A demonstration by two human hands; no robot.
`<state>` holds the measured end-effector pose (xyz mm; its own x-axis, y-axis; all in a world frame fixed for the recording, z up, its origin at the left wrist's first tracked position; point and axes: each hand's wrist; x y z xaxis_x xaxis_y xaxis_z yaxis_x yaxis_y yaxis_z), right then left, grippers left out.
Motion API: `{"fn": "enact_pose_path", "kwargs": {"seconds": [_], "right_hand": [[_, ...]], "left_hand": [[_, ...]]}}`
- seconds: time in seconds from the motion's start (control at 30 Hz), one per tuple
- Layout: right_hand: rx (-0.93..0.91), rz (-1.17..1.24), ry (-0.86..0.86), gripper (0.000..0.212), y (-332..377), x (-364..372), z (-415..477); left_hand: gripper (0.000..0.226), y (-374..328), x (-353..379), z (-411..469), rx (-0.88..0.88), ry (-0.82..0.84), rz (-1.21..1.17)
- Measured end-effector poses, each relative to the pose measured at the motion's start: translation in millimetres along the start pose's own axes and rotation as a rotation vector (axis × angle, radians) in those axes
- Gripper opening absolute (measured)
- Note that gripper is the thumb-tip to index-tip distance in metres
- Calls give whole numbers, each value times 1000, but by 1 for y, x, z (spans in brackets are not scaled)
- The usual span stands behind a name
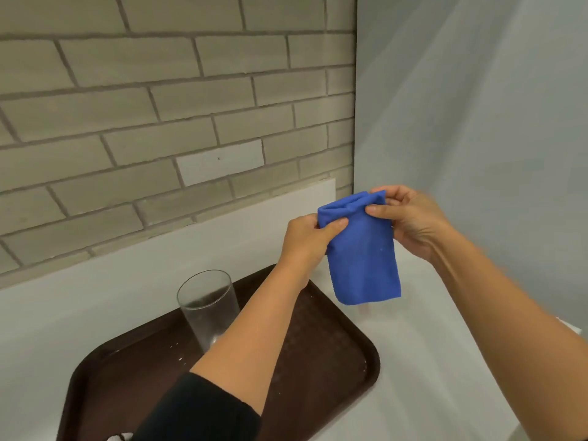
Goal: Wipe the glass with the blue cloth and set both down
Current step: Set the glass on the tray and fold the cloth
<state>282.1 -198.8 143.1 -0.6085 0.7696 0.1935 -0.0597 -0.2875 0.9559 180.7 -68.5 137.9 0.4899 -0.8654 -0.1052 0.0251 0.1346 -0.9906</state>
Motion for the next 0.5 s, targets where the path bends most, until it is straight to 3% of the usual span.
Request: {"fn": "enact_pose_path", "kwargs": {"seconds": [0.17,0.27,0.37,0.5], "right_hand": [[136,-91,105,27,-2,-49,16],[274,-164,163,31,-23,-65,36],[431,-256,165,25,-66,-64,64],[557,-345,177,26,-127,-48,97]], "left_hand": [[27,21,23,22,-188,253,-207],[26,44,32,36,-302,273,-241],[16,71,31,59,-410,137,-101],[10,105,20,97,-403,42,406]]}}
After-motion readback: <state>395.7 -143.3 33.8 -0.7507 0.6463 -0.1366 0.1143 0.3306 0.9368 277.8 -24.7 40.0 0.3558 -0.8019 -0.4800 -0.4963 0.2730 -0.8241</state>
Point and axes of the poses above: each hand's wrist, its own z-axis towards the middle knuckle, its own x-axis out of the palm, y = z × x
